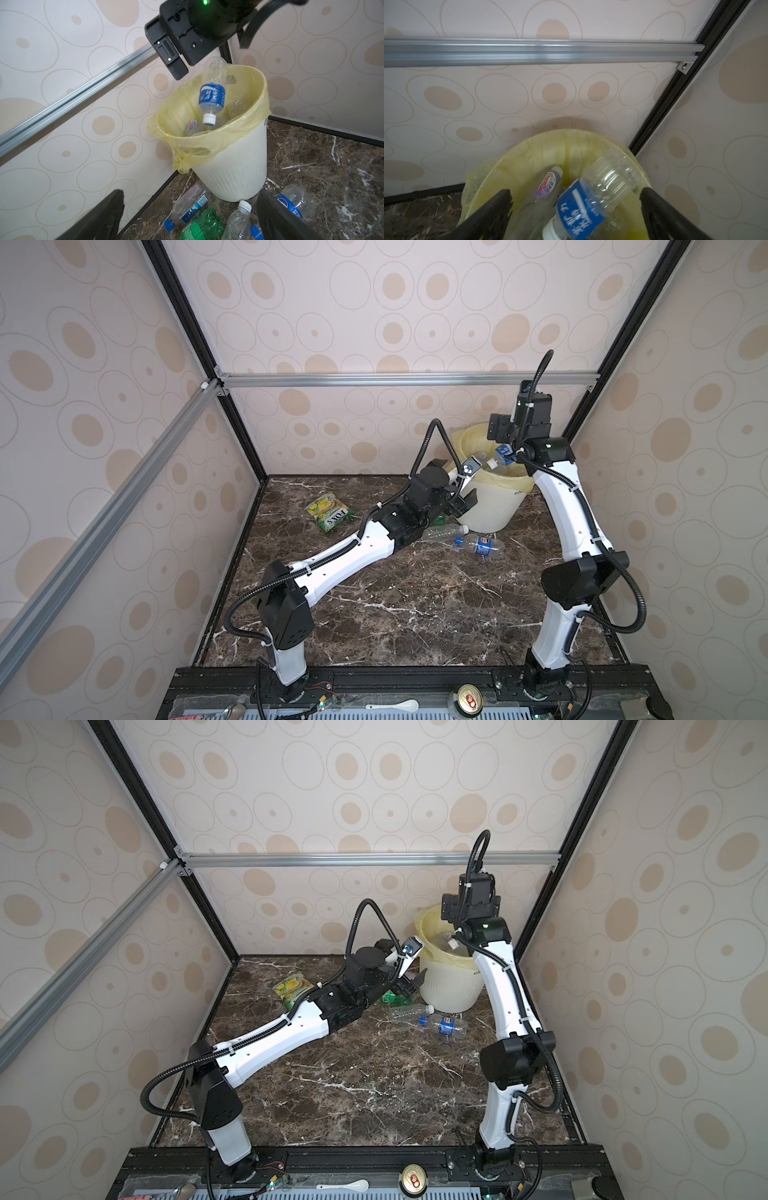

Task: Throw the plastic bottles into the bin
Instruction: 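Carry the water bottle over the bin with the right gripper and release it, then lower the right gripper back toward the Pepsi-labelled bottle beside the bin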

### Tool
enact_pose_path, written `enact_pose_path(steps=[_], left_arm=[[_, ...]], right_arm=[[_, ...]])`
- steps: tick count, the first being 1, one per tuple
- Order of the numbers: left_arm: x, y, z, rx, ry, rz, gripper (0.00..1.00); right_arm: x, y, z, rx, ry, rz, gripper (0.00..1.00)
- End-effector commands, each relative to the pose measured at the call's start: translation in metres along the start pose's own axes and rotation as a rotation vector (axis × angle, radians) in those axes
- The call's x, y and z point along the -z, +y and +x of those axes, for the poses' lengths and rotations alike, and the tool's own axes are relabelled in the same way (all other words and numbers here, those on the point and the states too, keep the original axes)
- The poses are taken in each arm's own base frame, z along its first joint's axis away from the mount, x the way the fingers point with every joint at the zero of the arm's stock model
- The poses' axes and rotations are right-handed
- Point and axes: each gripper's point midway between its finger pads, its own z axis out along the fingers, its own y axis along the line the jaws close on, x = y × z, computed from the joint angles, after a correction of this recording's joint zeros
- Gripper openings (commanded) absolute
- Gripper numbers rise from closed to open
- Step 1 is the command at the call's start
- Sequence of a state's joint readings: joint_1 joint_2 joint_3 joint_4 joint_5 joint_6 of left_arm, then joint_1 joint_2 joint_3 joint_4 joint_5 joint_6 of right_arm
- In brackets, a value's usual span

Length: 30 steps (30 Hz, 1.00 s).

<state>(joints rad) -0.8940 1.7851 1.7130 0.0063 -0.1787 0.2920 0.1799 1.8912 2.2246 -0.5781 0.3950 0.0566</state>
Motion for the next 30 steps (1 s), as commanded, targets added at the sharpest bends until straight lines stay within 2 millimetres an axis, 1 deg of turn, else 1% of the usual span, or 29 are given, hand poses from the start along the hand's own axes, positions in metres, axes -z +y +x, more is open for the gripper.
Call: enact_pose_path(steps=[1, 13, 16, 20, 25, 28, 30], left_arm=[[0.018, 0.013, -0.024, 0.016, -0.057, -0.022, 0.99], [0.022, 0.012, -0.022, 0.040, -0.045, -0.010, 0.99], [0.026, 0.014, -0.023, 0.049, -0.049, -0.016, 0.99], [0.028, 0.015, -0.018, 0.065, -0.040, -0.021, 0.99], [0.032, 0.015, -0.009, 0.109, -0.012, -0.025, 0.99], [0.034, 0.013, 0.000, 0.145, 0.030, -0.022, 0.99], [0.034, 0.015, 0.010, 0.177, 0.064, -0.038, 0.99]], right_arm=[[0.049, -0.016, -0.044, -0.075, -0.126, -0.011, 1.00], [0.059, -0.016, -0.046, -0.095, -0.117, -0.038, 1.00], [0.062, -0.017, -0.045, -0.095, -0.114, -0.042, 1.00], [0.069, -0.017, -0.041, -0.099, -0.103, -0.055, 1.00], [0.081, -0.016, -0.030, -0.116, -0.077, -0.091, 1.00], [0.089, -0.012, -0.014, -0.135, -0.042, -0.130, 1.00], [0.094, -0.009, -0.002, -0.137, -0.020, -0.149, 1.00]])
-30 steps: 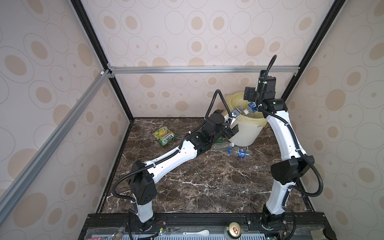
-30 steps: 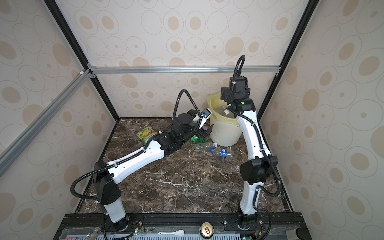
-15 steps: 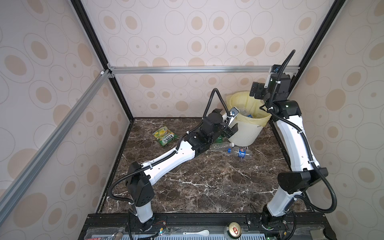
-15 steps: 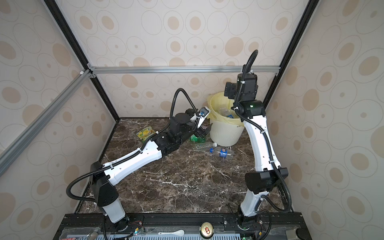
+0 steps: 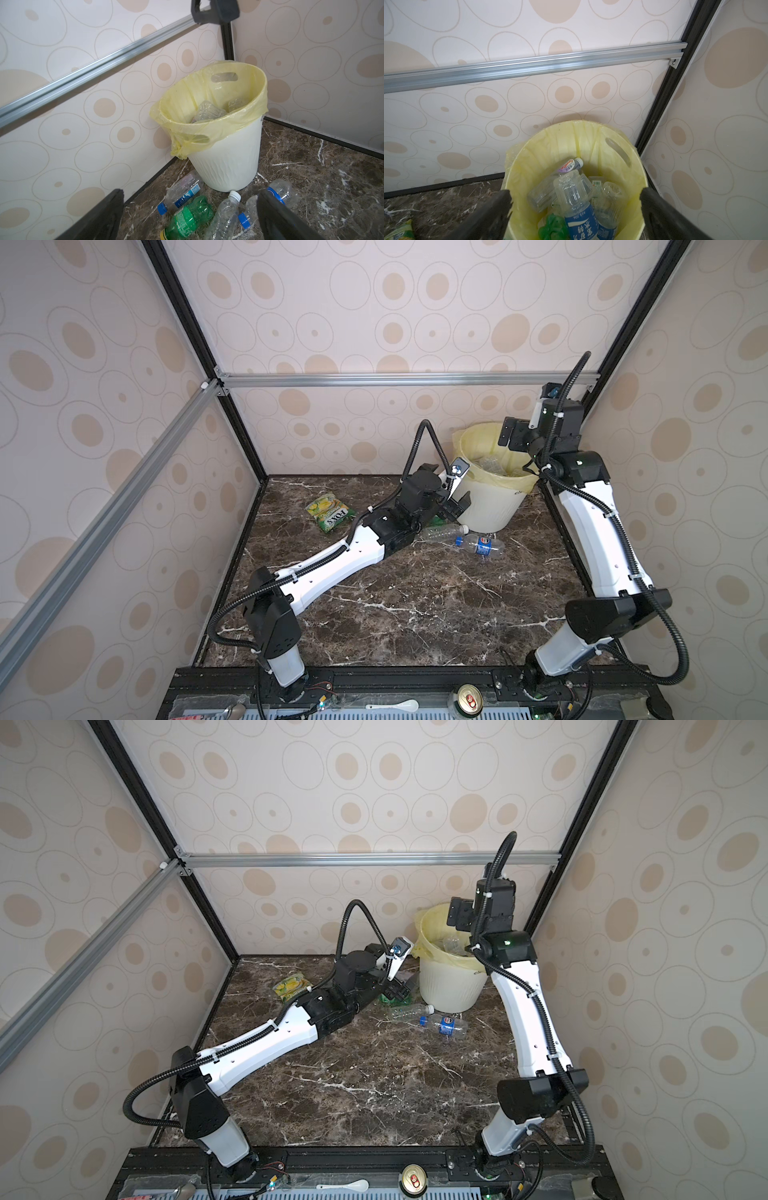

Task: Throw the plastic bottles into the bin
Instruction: 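Lower the right gripper back toward the Pepsi-labelled bottle beside the bin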

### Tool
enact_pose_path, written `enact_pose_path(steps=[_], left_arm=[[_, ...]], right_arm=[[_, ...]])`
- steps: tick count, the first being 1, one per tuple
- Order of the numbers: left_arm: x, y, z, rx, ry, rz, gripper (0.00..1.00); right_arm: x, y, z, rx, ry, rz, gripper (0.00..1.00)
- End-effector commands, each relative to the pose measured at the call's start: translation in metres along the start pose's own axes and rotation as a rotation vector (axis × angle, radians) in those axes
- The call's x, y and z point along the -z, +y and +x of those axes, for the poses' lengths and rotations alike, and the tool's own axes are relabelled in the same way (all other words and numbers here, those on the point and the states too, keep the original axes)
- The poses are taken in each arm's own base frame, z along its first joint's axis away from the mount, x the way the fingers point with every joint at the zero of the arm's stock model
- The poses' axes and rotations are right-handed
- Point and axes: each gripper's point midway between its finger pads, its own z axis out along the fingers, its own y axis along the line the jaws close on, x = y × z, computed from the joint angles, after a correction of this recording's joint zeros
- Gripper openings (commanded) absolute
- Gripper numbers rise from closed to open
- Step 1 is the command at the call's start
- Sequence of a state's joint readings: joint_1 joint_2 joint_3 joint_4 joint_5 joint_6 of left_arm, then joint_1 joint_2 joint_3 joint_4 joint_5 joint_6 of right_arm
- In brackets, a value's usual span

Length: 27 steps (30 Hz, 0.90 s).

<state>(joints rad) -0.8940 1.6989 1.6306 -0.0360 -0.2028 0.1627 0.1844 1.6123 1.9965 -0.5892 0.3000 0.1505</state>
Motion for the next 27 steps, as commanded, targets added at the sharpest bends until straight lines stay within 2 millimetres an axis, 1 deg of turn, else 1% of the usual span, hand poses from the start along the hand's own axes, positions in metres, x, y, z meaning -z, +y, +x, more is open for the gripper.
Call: enact_pose_path(steps=[1, 3, 5, 6, 10, 13, 17, 19, 21, 23, 27], left_arm=[[0.011, 0.010, 0.006, 0.074, 0.043, -0.034, 0.99], [0.008, 0.016, 0.023, 0.112, 0.099, -0.071, 0.99], [0.004, 0.020, 0.041, 0.160, 0.162, -0.073, 0.99], [0.003, 0.021, 0.050, 0.184, 0.185, -0.067, 0.99], [0.003, 0.032, 0.079, 0.281, 0.262, -0.096, 0.99], [0.003, 0.045, 0.103, 0.364, 0.320, -0.116, 0.99], [0.006, 0.055, 0.130, 0.506, 0.352, -0.081, 0.99], [0.008, 0.055, 0.141, 0.566, 0.357, -0.056, 0.99], [0.010, 0.056, 0.150, 0.608, 0.361, -0.041, 0.99], [0.011, 0.049, 0.158, 0.627, 0.371, -0.015, 0.99], [0.009, 0.032, 0.174, 0.690, 0.399, 0.052, 0.99]], right_arm=[[0.019, 0.005, 0.010, -0.030, 0.017, -0.050, 1.00], [0.024, 0.007, 0.024, -0.027, 0.039, -0.060, 1.00], [0.029, 0.009, 0.038, -0.020, 0.065, -0.072, 1.00], [0.032, 0.009, 0.046, -0.015, 0.078, -0.076, 1.00], [0.043, 0.016, 0.076, -0.006, 0.121, -0.110, 1.00], [0.052, 0.032, 0.105, 0.042, 0.165, -0.147, 1.00], [0.061, 0.043, 0.149, 0.072, 0.238, -0.170, 1.00], [0.064, 0.046, 0.173, 0.083, 0.280, -0.176, 1.00], [0.065, 0.046, 0.202, 0.090, 0.332, -0.169, 1.00], [0.064, 0.042, 0.231, 0.090, 0.390, -0.153, 1.00], [0.058, 0.032, 0.275, 0.113, 0.482, -0.107, 1.00]])
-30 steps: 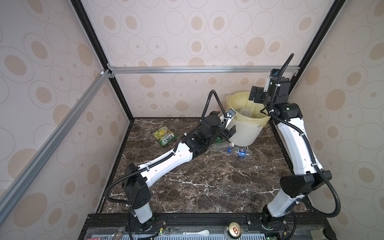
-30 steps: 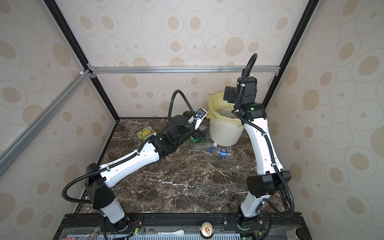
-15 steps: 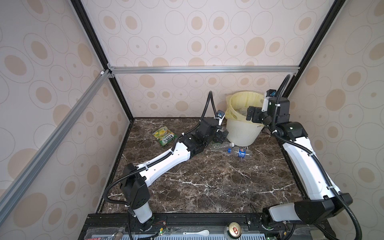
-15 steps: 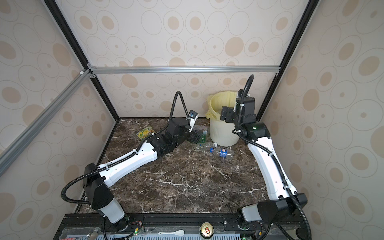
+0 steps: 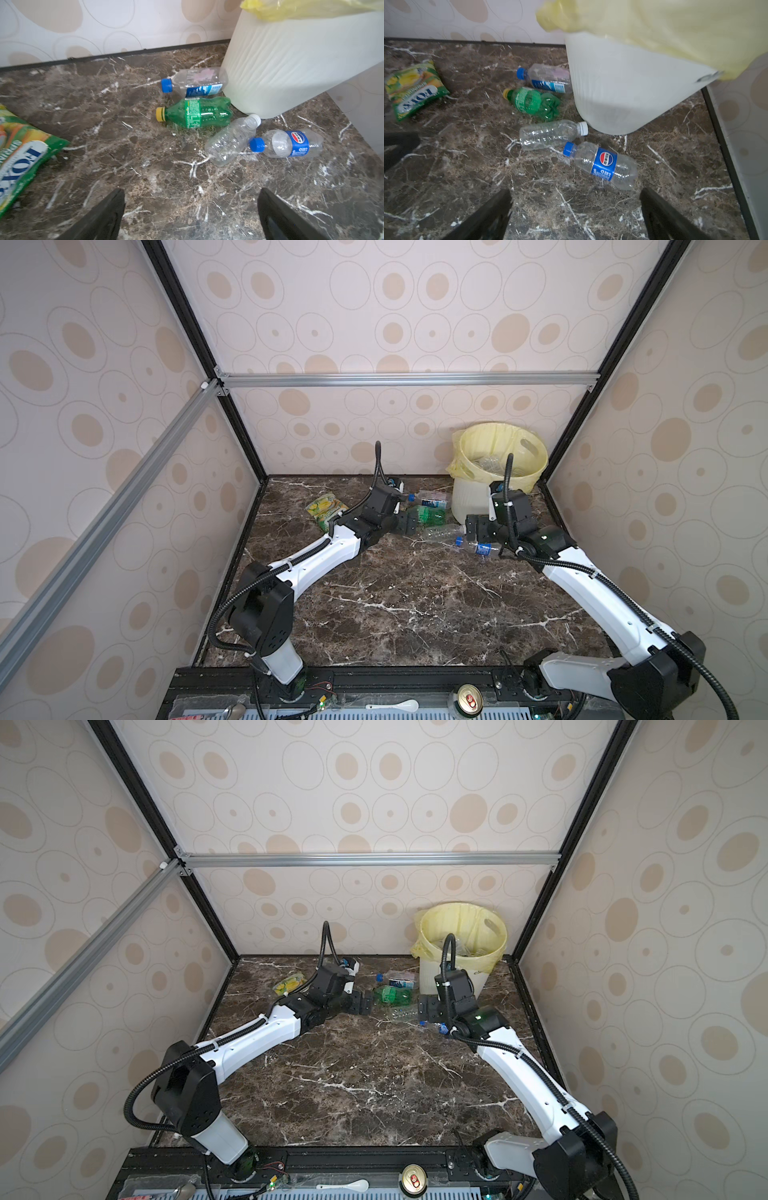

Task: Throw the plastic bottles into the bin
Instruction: 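Lower the right gripper back toward the Pepsi-labelled bottle beside the bin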

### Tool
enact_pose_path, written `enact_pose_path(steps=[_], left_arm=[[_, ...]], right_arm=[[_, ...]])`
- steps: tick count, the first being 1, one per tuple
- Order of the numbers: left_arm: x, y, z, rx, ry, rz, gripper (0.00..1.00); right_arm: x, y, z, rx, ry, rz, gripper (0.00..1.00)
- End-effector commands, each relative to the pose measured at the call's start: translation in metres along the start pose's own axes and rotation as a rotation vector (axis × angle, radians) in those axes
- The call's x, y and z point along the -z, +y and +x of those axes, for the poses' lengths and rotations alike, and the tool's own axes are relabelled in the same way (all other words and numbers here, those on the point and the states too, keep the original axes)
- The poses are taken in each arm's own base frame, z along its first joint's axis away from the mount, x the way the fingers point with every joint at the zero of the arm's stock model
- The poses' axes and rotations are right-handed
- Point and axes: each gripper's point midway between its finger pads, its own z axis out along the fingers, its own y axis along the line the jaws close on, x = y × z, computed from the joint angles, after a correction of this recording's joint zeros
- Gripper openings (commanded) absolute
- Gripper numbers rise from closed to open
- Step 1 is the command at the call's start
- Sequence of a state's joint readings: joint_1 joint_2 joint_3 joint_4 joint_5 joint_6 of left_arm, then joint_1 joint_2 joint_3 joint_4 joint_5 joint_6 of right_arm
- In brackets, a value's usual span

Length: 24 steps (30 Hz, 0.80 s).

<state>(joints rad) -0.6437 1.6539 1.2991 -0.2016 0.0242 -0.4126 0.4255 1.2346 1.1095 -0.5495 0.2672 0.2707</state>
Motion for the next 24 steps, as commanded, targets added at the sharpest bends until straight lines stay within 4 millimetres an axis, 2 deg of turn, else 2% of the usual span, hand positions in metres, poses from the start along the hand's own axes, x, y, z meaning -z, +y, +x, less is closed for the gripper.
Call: enact_pose_path(steps=[1, 6, 15, 20, 24], left_arm=[[0.008, -0.023, -0.006, 0.086, -0.022, 0.129, 0.99], [0.002, -0.026, 0.009, 0.122, 0.003, 0.165, 0.99], [-0.004, -0.032, 0.025, 0.159, 0.036, 0.219, 0.99], [-0.011, -0.037, 0.035, 0.185, 0.061, 0.252, 0.99], [-0.013, -0.036, 0.037, 0.187, 0.066, 0.253, 0.99]], right_arm=[[-0.013, -0.009, 0.022, -0.033, 0.047, 0.055, 1.00], [-0.037, -0.025, 0.048, -0.056, 0.115, 0.118, 1.00], [-0.068, -0.065, 0.064, -0.137, 0.177, 0.178, 1.00], [-0.080, -0.076, 0.070, -0.184, 0.191, 0.173, 1.00], [-0.089, -0.075, 0.074, -0.205, 0.199, 0.149, 1.00]])
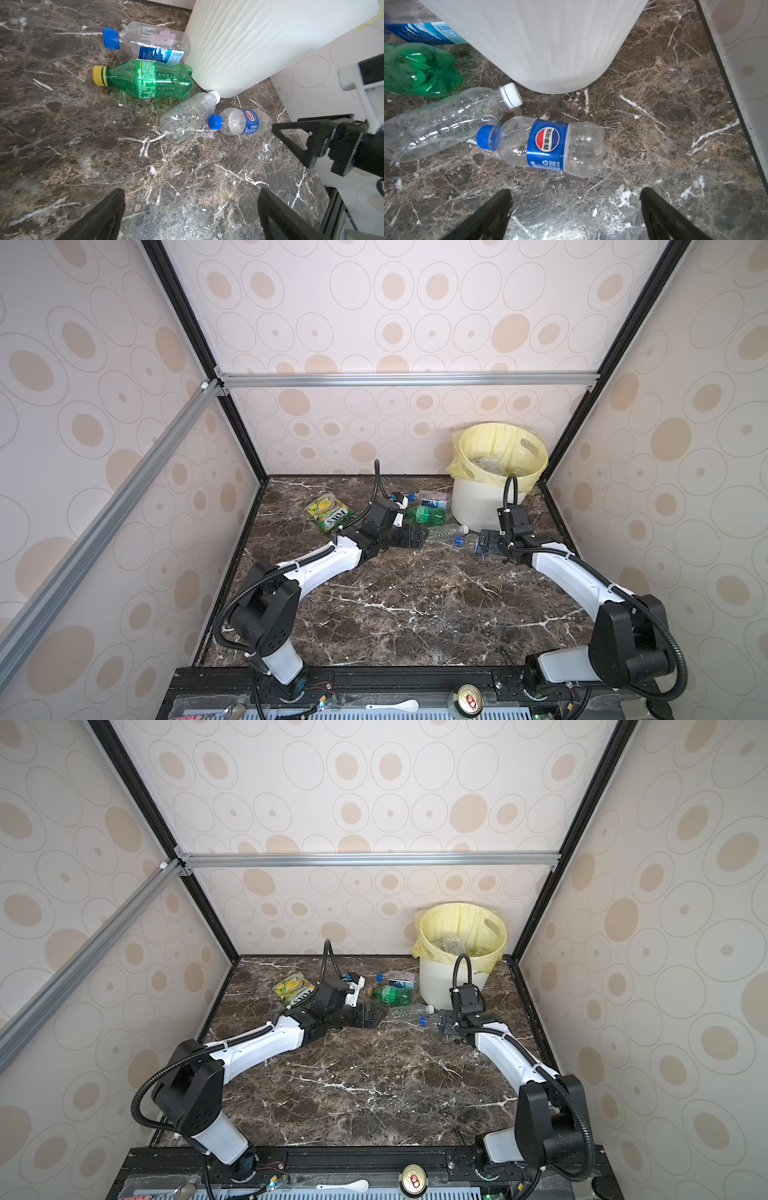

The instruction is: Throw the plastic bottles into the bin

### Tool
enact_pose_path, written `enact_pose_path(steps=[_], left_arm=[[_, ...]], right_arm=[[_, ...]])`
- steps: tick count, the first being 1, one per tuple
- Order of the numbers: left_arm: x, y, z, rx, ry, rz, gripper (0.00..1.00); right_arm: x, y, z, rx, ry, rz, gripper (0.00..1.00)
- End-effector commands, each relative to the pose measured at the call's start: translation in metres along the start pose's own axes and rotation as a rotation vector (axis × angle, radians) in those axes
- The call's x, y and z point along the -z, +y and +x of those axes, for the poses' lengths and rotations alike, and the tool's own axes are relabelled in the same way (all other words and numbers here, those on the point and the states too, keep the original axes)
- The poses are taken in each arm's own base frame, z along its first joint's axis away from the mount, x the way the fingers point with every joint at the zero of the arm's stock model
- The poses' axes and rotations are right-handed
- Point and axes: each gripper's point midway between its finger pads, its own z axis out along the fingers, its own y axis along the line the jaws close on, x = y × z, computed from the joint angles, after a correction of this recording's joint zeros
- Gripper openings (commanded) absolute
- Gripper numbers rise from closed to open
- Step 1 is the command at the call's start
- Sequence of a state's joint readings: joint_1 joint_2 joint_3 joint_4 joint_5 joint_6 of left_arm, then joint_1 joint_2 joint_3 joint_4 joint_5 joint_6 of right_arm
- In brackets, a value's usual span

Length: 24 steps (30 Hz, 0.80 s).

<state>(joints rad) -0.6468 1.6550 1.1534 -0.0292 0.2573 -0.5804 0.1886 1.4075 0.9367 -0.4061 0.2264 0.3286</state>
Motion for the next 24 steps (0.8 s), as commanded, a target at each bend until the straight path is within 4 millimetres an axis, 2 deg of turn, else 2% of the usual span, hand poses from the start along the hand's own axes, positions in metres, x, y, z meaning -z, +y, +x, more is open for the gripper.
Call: enact_pose_path(steps=[1, 13, 24], left_arm=[[-0.003, -0.006, -0.002, 0.021, -0.008, 0.031, 0.99], [-0.005, -0.003, 0.003, 0.018, 0.006, 0.026, 0.99], [-0.005, -0.003, 0.004, 0.021, 0.007, 0.026, 0.99]], right_arm=[[-0.009, 0.006, 0.004, -0.017, 0.012, -0.039, 1.00], [-0.033, 0.021, 0.017, -0.005, 0.075, -0.098, 1.00], [-0.031, 0.029, 0.031, -0.027, 0.113, -0.159, 1.00]])
